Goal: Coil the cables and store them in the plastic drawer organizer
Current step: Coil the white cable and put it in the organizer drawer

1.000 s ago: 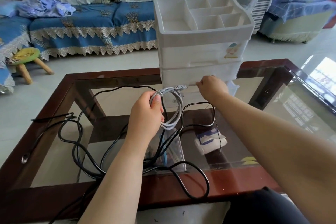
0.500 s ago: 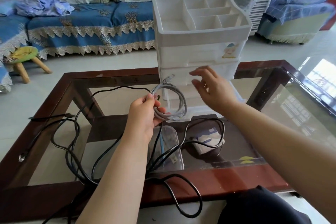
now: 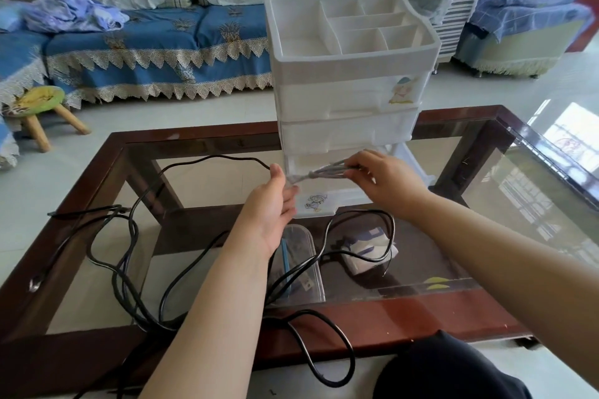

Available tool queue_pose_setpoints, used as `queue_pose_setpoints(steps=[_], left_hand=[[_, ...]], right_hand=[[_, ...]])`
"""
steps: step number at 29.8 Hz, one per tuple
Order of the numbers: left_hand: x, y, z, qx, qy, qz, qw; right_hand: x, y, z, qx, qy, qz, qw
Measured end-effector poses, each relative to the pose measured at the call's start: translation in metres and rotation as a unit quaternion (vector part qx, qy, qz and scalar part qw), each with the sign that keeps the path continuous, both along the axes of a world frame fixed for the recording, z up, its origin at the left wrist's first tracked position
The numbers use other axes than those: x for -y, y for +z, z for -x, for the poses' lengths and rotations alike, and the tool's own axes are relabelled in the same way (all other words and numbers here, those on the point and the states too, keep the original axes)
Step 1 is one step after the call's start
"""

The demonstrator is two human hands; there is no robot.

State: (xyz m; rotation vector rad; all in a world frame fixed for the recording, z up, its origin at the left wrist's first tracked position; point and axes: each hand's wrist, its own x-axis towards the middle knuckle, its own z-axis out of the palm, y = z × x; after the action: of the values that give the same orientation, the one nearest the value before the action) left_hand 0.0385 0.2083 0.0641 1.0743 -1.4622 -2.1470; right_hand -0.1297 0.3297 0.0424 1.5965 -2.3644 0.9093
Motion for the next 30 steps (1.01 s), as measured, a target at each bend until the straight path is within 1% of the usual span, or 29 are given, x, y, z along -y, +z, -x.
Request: queue_pose_setpoints(steps=[2, 3, 5, 7, 9, 10, 11, 13, 14, 15, 16, 17, 18, 19, 20, 21, 22, 23, 24, 25, 26, 27, 28, 29, 30], left_hand=[[-0.003, 0.000, 0.000, 0.015, -0.027, 0.068, 0.997], [-0.002, -0.001, 0.000, 0.020, -0.032, 0.095, 0.995], [-0.001, -0.002, 0.001, 0.026, -0.035, 0.123, 0.991], [0.000, -0.006, 0.001, 0.030, -0.043, 0.140, 0.989], [0.000, -0.008, 0.002, 0.033, -0.047, 0.159, 0.986], [0.000, -0.009, 0.002, 0.036, -0.049, 0.171, 0.983], [0.000, -0.010, 0.002, 0.041, -0.052, 0.187, 0.980], [-0.002, -0.011, 0.002, 0.055, -0.064, 0.229, 0.970], [-0.003, -0.011, 0.003, 0.065, -0.068, 0.260, 0.961], [-0.004, -0.013, 0.003, 0.079, -0.067, 0.307, 0.946], [-0.005, -0.014, 0.004, 0.096, -0.057, 0.368, 0.923], [-0.006, -0.016, 0.005, 0.106, -0.040, 0.432, 0.895], [-0.008, -0.018, 0.006, 0.104, -0.021, 0.489, 0.866], [-0.010, -0.020, 0.008, 0.097, -0.006, 0.533, 0.840], [-0.013, -0.020, 0.012, 0.086, 0.001, 0.572, 0.816], [-0.014, -0.021, 0.018, 0.081, 0.003, 0.610, 0.788], [-0.014, -0.021, 0.025, 0.082, 0.005, 0.645, 0.760], [-0.013, -0.019, 0.034, 0.086, 0.006, 0.676, 0.732], [-0.011, -0.013, 0.043, 0.088, 0.006, 0.704, 0.704], [-0.006, -0.005, 0.054, 0.093, 0.008, 0.729, 0.678], [0.000, 0.006, 0.064, 0.103, 0.010, 0.752, 0.651], [0.009, 0.019, 0.074, 0.119, 0.012, 0.774, 0.622], [0.018, 0.034, 0.085, 0.137, 0.014, 0.790, 0.597], [0.027, 0.049, 0.094, 0.157, 0.016, 0.801, 0.577], [0.036, 0.062, 0.102, 0.181, 0.012, 0.804, 0.566]], right_hand=[[0.003, 0.001, 0.014, 0.025, -0.101, -0.103, 0.989], [0.006, 0.000, 0.020, 0.041, -0.131, -0.151, 0.979], [0.012, -0.004, 0.028, 0.087, -0.140, -0.217, 0.962], [0.019, -0.009, 0.032, 0.127, -0.116, -0.294, 0.940], [0.024, -0.013, 0.032, 0.136, -0.109, -0.342, 0.923], [0.024, -0.014, 0.030, 0.115, -0.115, -0.332, 0.929], [0.023, -0.016, 0.026, 0.083, -0.124, -0.292, 0.945], [0.016, -0.019, 0.013, 0.022, -0.147, -0.142, 0.979], [0.012, -0.018, 0.004, 0.020, -0.164, -0.078, 0.983], [0.010, -0.017, -0.004, 0.044, -0.186, -0.063, 0.980], [0.009, -0.016, -0.009, 0.098, -0.199, -0.085, 0.971], [0.010, -0.016, -0.013, 0.173, -0.198, -0.133, 0.956], [0.012, -0.018, -0.016, 0.260, -0.185, -0.185, 0.929], [0.014, -0.019, -0.019, 0.349, -0.172, -0.222, 0.894], [0.015, -0.018, -0.022, 0.429, -0.169, -0.237, 0.855], [0.015, -0.015, -0.026, 0.509, -0.168, -0.225, 0.814], [0.016, -0.015, -0.030, 0.594, -0.164, -0.183, 0.766], [0.017, -0.014, -0.032, 0.683, -0.155, -0.118, 0.704], [0.015, -0.012, -0.033, 0.760, -0.149, -0.038, 0.631], [0.015, -0.011, -0.033, 0.814, -0.153, 0.048, 0.558], [0.016, -0.011, -0.032, 0.841, -0.165, 0.126, 0.499], [0.017, -0.012, -0.032, 0.847, -0.183, 0.184, 0.465], [0.018, -0.014, -0.031, 0.838, -0.203, 0.228, 0.452], [0.018, -0.016, -0.032, 0.825, -0.220, 0.259, 0.451], [0.019, -0.018, -0.034, 0.814, -0.232, 0.282, 0.451]])
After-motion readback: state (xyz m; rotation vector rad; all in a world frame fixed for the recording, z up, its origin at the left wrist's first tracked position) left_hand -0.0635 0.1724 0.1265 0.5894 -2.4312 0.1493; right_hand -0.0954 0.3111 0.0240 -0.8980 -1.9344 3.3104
